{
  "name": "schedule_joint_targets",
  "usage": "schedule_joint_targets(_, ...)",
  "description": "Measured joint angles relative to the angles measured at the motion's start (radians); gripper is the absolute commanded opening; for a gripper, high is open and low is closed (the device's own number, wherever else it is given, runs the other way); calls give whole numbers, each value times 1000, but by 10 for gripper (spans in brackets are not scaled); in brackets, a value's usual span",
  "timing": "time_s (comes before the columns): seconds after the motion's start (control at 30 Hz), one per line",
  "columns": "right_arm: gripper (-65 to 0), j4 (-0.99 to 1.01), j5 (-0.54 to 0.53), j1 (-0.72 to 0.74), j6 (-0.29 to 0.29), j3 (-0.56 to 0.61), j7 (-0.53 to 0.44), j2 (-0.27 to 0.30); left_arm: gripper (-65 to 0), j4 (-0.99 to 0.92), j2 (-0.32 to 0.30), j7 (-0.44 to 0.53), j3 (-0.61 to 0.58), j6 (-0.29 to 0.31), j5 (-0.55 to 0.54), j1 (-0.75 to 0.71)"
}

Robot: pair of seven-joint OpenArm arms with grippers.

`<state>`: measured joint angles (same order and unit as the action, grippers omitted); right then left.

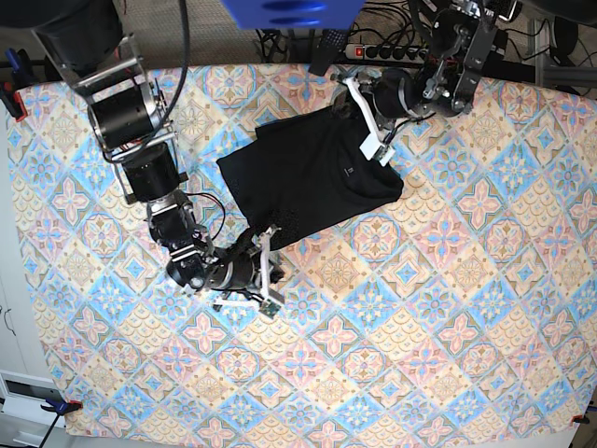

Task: Fold the T-shirt properly
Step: 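Hold the bundle with both grippers and straighten its edges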

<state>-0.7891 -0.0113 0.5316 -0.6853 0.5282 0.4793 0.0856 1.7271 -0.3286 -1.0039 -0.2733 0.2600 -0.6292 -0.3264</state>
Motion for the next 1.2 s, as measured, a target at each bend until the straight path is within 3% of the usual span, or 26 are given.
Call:
schedule_joint_targets(0.27,-647,7,-1,-26,-13,100,6,10,-573,-36,5,5,0,2,102,59)
schedule_joint_targets(0.47,-647,-105,-26,-123,-10,102,-20,130,-573,-138,10,5,-3,3,106,148)
schedule_joint_targets(0.83,-648,-432,-16,-322,-3,93,99,301,-573,-221,29,9,-1,2,116,325)
schedule_joint_targets(1.0,-648,-560,-14,-451,-11,0,122,343,-573,-301,77,10,-2,0,121,397)
schedule_joint_targets(1.13,-648,-678,2,-566,-13,-97,154,372,-573,-346,119,73,-4,3,130,455)
schedule_joint_targets(1.2,-648,-736,0,-606,-14,-132,176,378,-573,-407,153,85,-2,-3,187,493)
